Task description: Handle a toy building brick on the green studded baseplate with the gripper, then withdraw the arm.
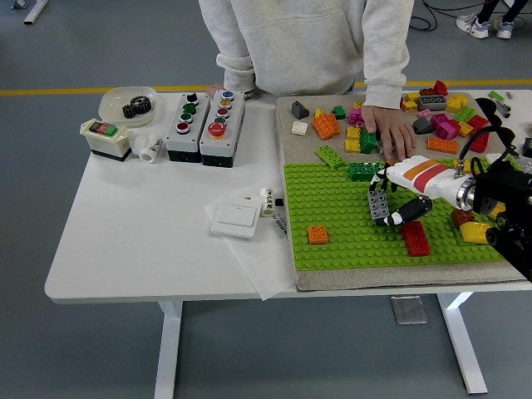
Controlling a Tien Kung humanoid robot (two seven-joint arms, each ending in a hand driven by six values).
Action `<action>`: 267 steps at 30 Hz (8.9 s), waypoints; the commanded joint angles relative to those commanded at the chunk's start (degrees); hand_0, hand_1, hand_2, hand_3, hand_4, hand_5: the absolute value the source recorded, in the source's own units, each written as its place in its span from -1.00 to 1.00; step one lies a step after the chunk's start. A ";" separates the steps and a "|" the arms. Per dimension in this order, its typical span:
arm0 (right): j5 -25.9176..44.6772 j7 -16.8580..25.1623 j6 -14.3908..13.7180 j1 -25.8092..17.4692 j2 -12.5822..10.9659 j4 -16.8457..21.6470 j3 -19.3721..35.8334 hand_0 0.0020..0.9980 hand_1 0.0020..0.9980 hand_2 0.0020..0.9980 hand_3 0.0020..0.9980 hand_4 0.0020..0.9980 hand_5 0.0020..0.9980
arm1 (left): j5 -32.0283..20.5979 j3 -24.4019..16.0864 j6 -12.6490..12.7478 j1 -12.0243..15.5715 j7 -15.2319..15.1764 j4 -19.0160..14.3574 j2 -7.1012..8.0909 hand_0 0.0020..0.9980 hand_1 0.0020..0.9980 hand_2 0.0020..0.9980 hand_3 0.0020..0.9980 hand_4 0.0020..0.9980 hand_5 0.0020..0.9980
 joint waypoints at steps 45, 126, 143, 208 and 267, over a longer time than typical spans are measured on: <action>5.62 4.81 -1.28 -10.27 -7.19 14.34 6.06 0.39 0.11 0.14 0.10 0.66 0.02 | -0.51 0.55 -0.21 0.12 -0.44 0.09 -0.42 0.47 0.48 0.49 0.20 0.33 0.21; 4.26 4.55 -5.14 -11.32 -3.85 9.46 9.85 0.46 0.33 0.50 0.62 0.88 -0.07 | -1.04 1.50 -0.68 0.15 -0.51 -0.11 -0.38 0.47 0.48 0.50 0.20 0.34 0.21; 2.25 4.55 -6.99 -12.35 -3.82 6.25 9.46 0.46 0.33 0.50 0.62 0.89 -0.07 | -0.60 1.32 -0.78 0.44 -0.39 -0.16 -0.46 0.47 0.48 0.50 0.20 0.34 0.21; 4.31 5.64 -0.59 -10.24 -4.64 7.15 11.20 0.51 0.39 0.53 0.64 0.91 -0.10 | -1.24 1.86 -0.72 0.20 -0.78 -0.09 -0.52 0.47 0.48 0.50 0.20 0.33 0.21; 1.25 4.90 -4.50 -5.40 -0.68 -1.04 3.19 0.41 0.23 0.36 0.41 0.89 -0.07 | -1.63 2.75 -0.74 -0.08 -0.65 -0.34 -0.23 0.47 0.47 0.49 0.20 0.34 0.21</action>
